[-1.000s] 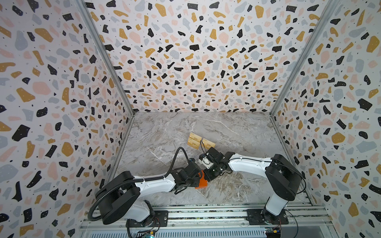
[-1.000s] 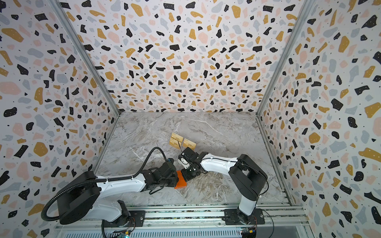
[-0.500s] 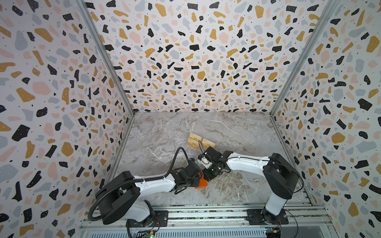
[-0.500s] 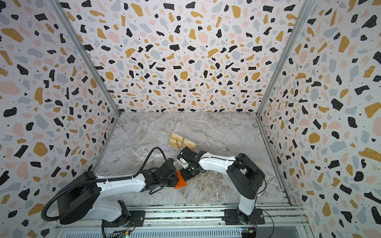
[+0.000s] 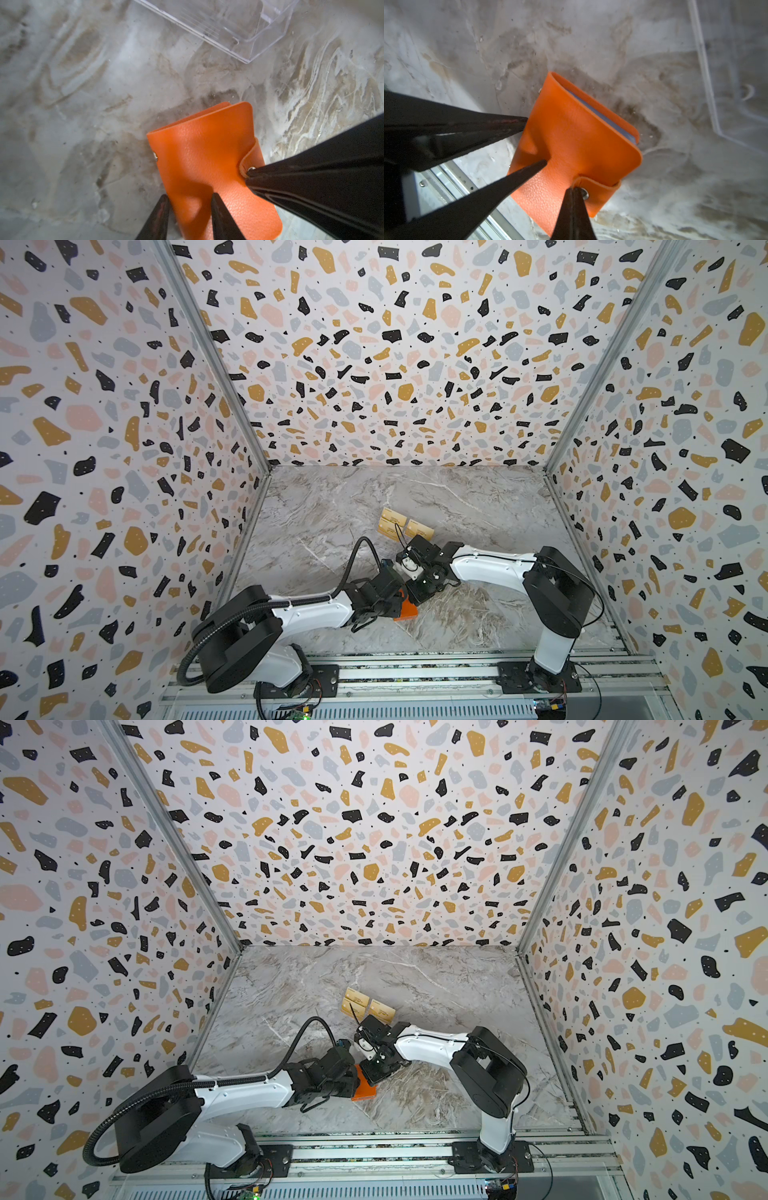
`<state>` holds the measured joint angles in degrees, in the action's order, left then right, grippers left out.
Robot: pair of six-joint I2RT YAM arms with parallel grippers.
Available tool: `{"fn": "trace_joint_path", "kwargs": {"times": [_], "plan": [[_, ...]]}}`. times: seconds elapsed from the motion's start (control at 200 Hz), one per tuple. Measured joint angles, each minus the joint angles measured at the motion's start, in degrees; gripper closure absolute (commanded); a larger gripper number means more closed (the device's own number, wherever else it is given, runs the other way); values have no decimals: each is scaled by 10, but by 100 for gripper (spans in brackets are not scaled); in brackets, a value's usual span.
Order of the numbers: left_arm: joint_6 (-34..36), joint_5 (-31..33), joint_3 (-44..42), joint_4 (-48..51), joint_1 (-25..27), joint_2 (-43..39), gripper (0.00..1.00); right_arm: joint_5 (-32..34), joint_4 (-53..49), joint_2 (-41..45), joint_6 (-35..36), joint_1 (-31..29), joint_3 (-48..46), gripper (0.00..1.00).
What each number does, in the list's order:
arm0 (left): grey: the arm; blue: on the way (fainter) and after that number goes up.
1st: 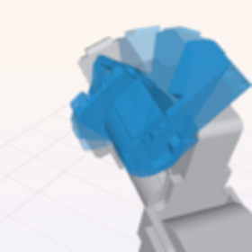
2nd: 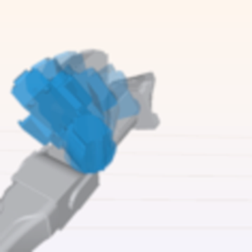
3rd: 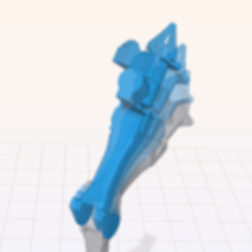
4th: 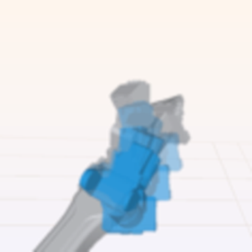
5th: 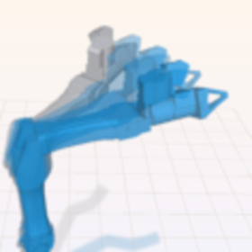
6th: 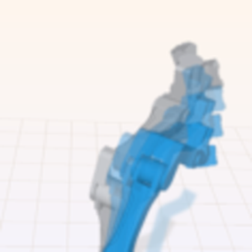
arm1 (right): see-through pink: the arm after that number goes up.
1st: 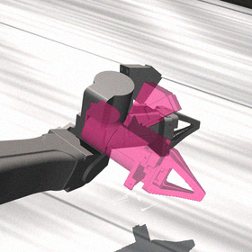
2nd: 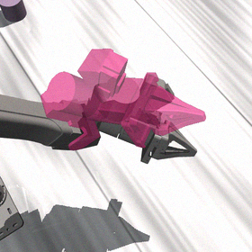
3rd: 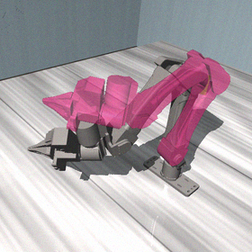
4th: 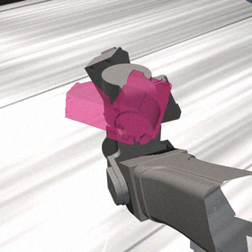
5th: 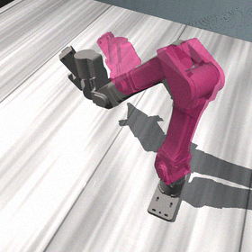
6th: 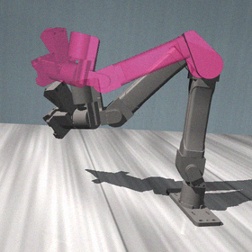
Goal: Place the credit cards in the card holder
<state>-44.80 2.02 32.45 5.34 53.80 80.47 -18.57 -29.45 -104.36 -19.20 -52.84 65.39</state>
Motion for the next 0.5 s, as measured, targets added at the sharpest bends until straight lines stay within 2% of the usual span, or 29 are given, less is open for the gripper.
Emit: {"fn": "trace_joint_path", "kwargs": {"times": [0.501], "plan": [[0,0,-6,-9,0,-3,64,-12,-1,-14,0,-1,10,100]]}}
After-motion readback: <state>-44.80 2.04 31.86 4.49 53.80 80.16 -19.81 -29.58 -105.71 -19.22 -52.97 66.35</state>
